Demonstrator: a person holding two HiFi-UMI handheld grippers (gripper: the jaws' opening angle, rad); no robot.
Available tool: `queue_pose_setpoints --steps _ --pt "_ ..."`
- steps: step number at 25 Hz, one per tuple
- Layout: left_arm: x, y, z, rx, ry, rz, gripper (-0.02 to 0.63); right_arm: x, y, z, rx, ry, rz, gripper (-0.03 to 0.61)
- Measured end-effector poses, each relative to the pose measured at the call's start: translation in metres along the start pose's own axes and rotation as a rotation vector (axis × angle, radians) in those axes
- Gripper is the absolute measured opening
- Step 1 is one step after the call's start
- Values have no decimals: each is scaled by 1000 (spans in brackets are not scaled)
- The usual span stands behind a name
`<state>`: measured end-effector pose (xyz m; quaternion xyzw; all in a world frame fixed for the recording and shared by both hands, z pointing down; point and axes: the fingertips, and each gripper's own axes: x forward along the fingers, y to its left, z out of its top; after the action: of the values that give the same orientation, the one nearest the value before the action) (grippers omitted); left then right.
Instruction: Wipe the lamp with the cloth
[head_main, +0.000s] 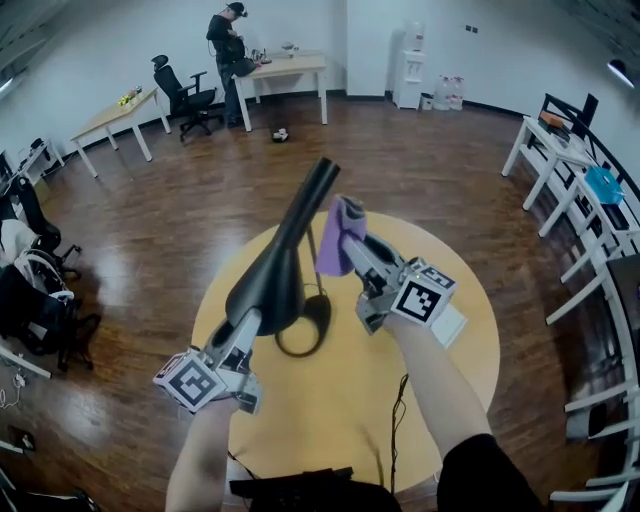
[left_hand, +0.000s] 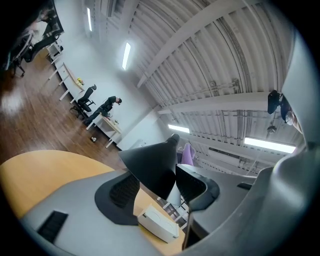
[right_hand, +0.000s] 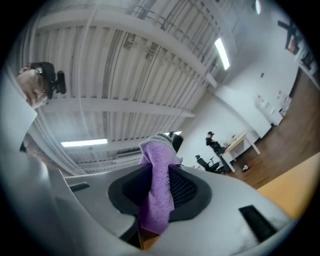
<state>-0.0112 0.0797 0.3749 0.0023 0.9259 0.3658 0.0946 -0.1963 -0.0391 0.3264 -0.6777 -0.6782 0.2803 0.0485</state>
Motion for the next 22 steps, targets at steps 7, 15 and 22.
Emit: queue_pose_setpoints --steps 7,15,22 --pt "0 -3 -11 15 60 19 210 37 -47 45 53 -11 -201 92" --pt "-1 -7 -13 8 60 -32 210 36 -32 14 144 -47 -117 91" --pt "-2 -7 -12 0 77 -58 210 28 -13 -51 164 139 -34 92"
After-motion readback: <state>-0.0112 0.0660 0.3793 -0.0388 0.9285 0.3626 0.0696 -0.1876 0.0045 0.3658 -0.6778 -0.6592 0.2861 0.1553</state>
